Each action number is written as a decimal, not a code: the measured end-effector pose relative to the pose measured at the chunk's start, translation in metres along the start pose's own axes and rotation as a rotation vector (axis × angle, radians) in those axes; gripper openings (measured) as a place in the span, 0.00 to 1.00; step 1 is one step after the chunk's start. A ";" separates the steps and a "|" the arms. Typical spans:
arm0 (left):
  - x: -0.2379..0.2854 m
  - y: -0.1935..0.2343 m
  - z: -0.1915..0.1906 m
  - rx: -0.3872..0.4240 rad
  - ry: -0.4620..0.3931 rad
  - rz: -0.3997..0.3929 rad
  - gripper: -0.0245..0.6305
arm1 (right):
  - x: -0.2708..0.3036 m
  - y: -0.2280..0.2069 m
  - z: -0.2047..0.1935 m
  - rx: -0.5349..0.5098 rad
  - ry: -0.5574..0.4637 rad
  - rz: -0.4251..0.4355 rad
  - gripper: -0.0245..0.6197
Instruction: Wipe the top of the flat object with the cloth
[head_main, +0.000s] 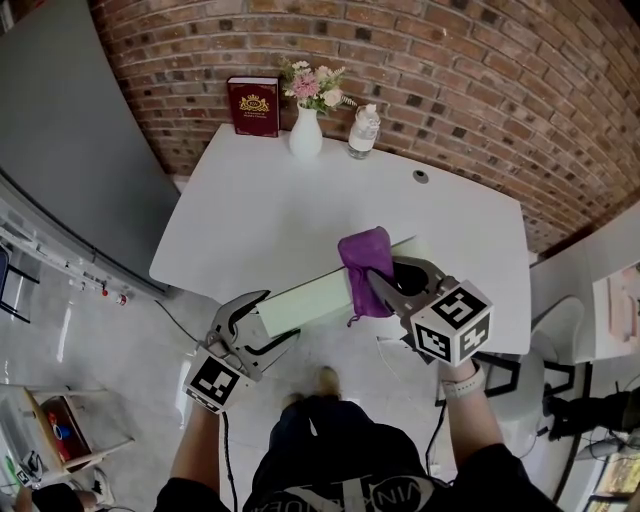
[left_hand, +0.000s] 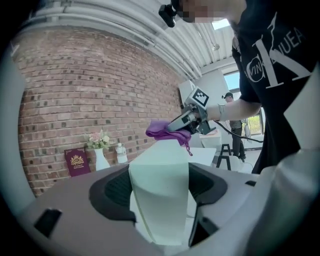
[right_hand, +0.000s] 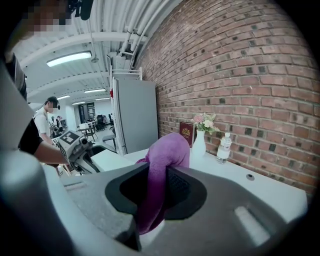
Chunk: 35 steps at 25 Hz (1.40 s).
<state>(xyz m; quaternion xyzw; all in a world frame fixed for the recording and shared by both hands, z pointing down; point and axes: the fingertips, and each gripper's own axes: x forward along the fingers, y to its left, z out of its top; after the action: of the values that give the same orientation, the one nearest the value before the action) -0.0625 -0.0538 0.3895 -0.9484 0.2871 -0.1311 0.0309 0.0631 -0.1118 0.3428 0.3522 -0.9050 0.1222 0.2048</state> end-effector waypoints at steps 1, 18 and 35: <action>0.000 0.000 0.002 0.005 0.001 -0.003 0.50 | -0.002 -0.002 0.000 -0.003 0.003 -0.002 0.15; -0.018 0.011 -0.010 0.153 0.065 0.015 0.50 | -0.053 -0.085 -0.028 0.081 -0.016 -0.239 0.15; -0.038 -0.043 -0.033 0.194 0.148 -0.044 0.50 | -0.090 -0.061 -0.073 0.213 -0.049 -0.275 0.15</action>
<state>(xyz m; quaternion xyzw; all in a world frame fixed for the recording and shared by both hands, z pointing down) -0.0783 0.0033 0.4185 -0.9347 0.2538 -0.2285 0.0983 0.1859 -0.0761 0.3706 0.4953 -0.8350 0.1795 0.1592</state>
